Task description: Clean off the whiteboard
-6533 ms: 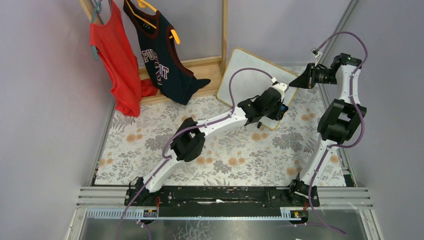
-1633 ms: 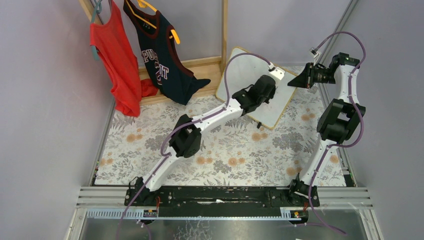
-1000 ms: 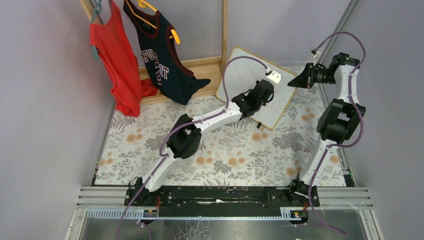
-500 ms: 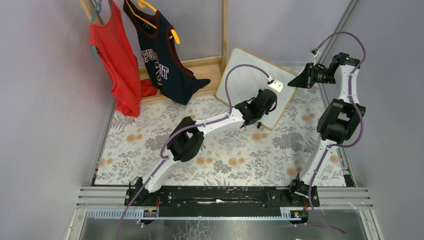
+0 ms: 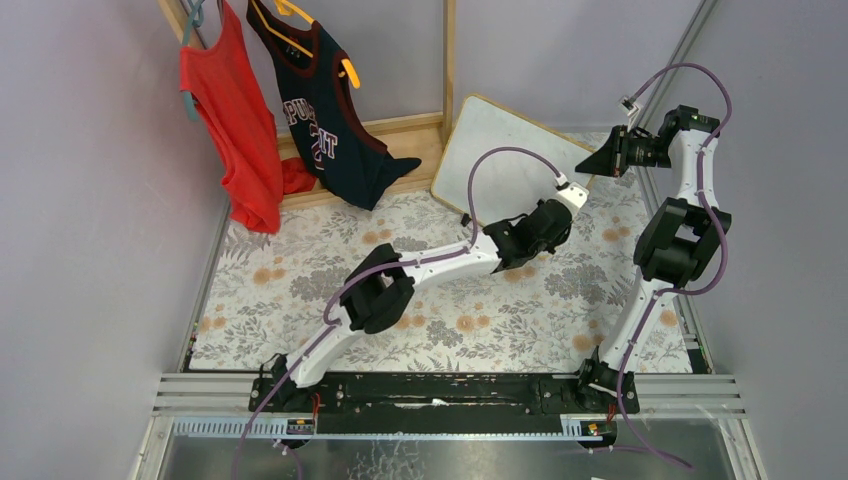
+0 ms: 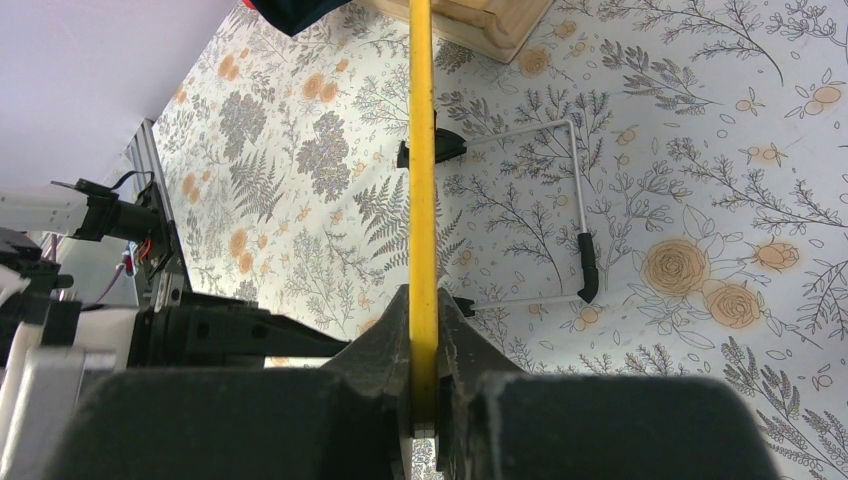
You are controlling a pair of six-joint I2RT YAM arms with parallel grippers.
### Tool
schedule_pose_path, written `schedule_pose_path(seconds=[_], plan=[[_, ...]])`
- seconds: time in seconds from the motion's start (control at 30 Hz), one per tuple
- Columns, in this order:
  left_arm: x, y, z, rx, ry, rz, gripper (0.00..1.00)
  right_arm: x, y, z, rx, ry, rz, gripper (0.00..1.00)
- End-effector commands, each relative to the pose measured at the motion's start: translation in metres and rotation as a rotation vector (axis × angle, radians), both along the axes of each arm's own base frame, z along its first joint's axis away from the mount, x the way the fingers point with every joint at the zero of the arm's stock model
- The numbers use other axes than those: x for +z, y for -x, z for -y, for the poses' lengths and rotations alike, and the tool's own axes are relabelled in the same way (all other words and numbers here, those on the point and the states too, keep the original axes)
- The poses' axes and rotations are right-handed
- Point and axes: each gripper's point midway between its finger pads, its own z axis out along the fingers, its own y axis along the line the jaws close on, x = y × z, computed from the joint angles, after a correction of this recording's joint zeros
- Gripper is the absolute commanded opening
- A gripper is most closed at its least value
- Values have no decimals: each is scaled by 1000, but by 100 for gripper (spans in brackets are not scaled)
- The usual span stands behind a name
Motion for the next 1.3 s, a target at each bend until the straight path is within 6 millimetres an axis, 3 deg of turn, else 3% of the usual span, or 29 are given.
schedule_pose_path(seconds=[0.0, 0.23, 0.47, 1.03, 1.27], plan=[[-7, 1, 0, 7, -15, 4, 0, -23, 6, -2, 46, 97, -17, 0], [-15, -12, -20, 45, -46, 9, 0, -24, 6, -3, 47, 97, -19, 0], [-22, -38, -43, 100, -66, 7, 0, -24, 7, -3, 48, 100, -19, 0], [18, -102, -109, 239, -61, 71, 0, -25, 7, -2, 48, 101, -20, 0], [22, -100, -101, 218, -40, 63, 0, -25, 6, -2, 48, 100, -21, 0]])
